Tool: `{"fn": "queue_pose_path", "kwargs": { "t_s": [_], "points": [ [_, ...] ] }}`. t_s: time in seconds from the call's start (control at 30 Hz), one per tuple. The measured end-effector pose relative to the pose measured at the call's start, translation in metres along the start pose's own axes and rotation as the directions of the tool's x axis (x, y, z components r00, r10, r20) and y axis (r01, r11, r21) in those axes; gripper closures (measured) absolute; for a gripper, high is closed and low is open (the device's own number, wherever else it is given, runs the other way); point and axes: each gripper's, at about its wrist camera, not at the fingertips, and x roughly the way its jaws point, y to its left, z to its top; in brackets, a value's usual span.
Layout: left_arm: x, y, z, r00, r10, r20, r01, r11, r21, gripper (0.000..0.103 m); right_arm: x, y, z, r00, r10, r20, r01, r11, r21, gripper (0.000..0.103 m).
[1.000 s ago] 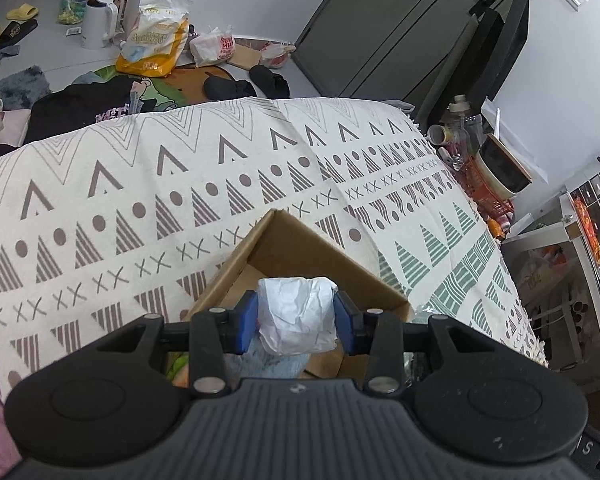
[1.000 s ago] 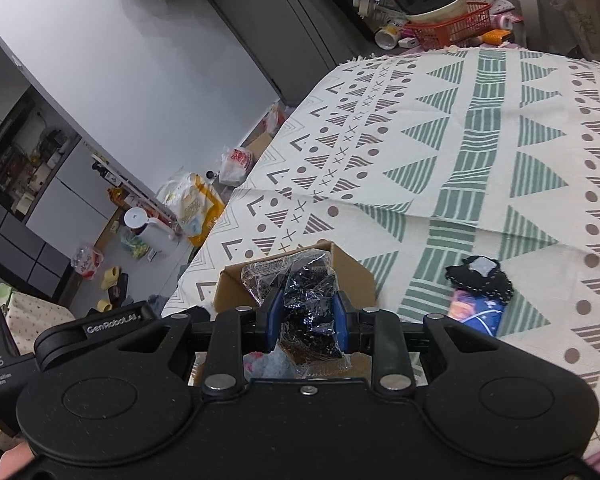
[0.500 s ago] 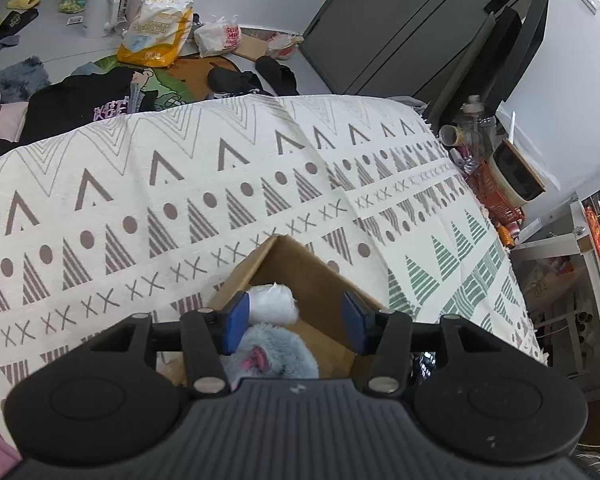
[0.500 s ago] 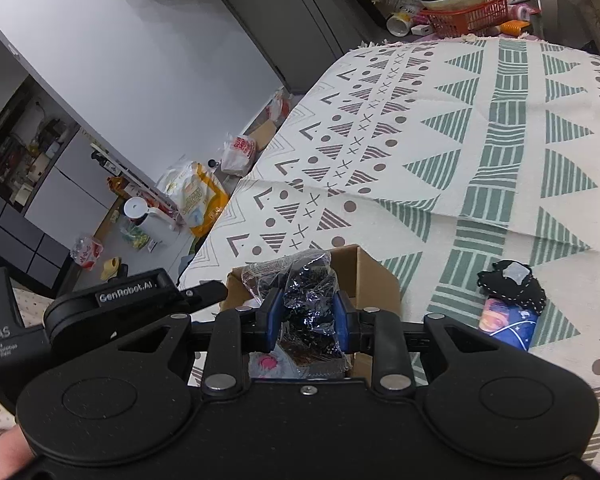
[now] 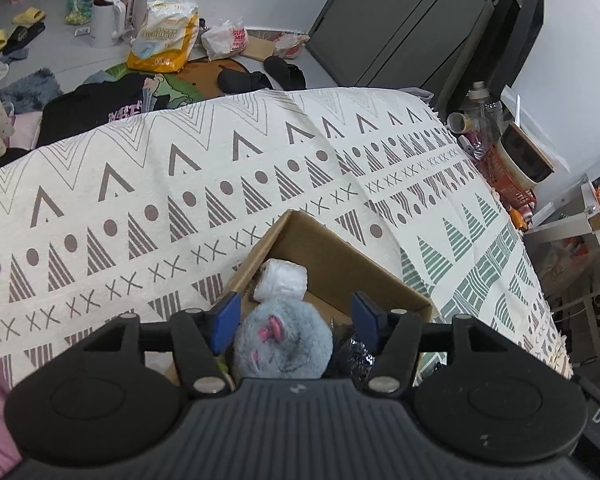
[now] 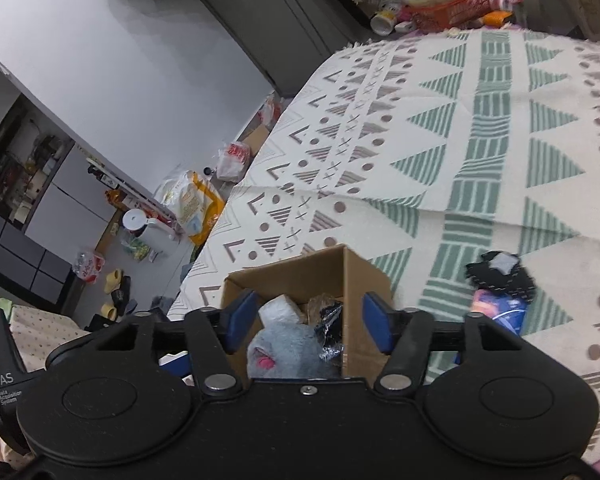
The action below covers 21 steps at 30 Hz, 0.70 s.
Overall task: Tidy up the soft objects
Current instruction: 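Carry the white tissue and black bag into the box with both tools and release, then move both open tools back over the blue tissue pack and black strap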
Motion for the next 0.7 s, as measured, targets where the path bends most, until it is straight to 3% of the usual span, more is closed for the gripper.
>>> {"fn": "queue_pose_path", "kwargs": {
  "t_s": [0.1,0.2,0.53,0.7],
  "points": [
    [-0.004,-0.007,-0.006,1.0,0.01,0.009,-0.01,1.0,0.02,0.035,-0.011,-0.006,-0.001,0.999,-0.03,0.022,0.03,0.999,-0.01,0.023],
    [-0.008,-0.015,-0.012,1.0,0.018,0.017,-0.018,0.999,0.032,0.033,-0.019,-0.015,0.0,0.998,-0.053,0.02,0.053,0.999,-0.007,0.017],
    [-0.022,-0.044,-0.031,0.999,0.016,0.046,-0.02,0.996,0.09,0.022,-0.047,-0.047,0.003,0.994,-0.101,0.047,0.101,0.995,-0.001,0.0],
    [-0.026,-0.061,-0.038,0.999,0.01,0.047,-0.015,0.992,0.125,0.017,-0.056,-0.068,0.006,0.995,-0.089,0.046,0.087,0.995,0.047,0.0]
  ]
}}
